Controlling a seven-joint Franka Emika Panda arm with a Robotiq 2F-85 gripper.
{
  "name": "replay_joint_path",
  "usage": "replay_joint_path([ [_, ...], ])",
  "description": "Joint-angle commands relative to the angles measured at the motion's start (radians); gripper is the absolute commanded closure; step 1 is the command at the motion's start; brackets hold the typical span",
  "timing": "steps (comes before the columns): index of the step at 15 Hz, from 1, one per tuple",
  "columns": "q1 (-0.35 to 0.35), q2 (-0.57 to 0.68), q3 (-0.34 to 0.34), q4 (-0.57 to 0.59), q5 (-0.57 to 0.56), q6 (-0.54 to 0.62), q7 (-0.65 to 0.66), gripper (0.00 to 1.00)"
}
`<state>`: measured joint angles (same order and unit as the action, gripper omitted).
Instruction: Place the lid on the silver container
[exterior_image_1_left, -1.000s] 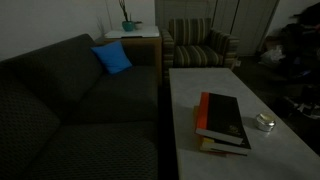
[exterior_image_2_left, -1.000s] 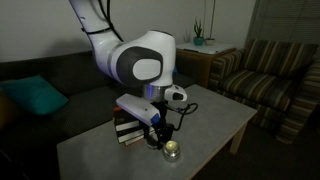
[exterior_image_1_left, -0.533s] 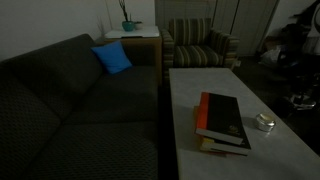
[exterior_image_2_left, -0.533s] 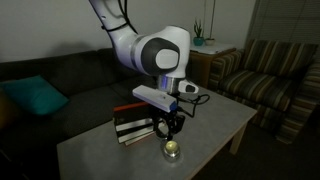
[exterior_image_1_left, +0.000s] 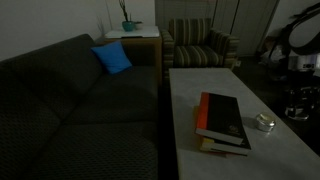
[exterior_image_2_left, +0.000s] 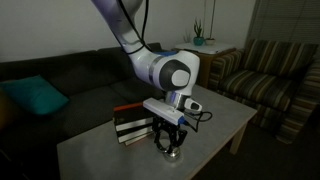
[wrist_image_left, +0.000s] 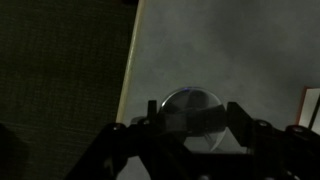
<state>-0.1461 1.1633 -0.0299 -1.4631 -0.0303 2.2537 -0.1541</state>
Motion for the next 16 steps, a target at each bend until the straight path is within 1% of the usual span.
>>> replay_joint_path([
  [1, -0.004, 0.018, 0.000, 0.024, 0.000, -0.009, -0.003, 0.31],
  [2, -0.007, 0.024, -0.001, 0.033, 0.001, -0.012, -0.006, 0.31],
  [3, -0.011, 0.026, -0.001, 0.039, 0.001, -0.017, -0.009, 0.56],
  [5, -0.018, 0.043, 0.014, 0.079, 0.019, -0.032, -0.003, 0.56],
  [7, -0.037, 0.072, 0.051, 0.139, 0.049, -0.065, -0.028, 0.56],
  [10, -0.036, 0.130, 0.084, 0.251, 0.092, -0.154, -0.031, 0.56],
  [13, -0.033, 0.192, 0.096, 0.355, 0.115, -0.241, -0.030, 0.56],
  [16, -0.036, 0.240, 0.091, 0.431, 0.133, -0.295, -0.017, 0.56],
])
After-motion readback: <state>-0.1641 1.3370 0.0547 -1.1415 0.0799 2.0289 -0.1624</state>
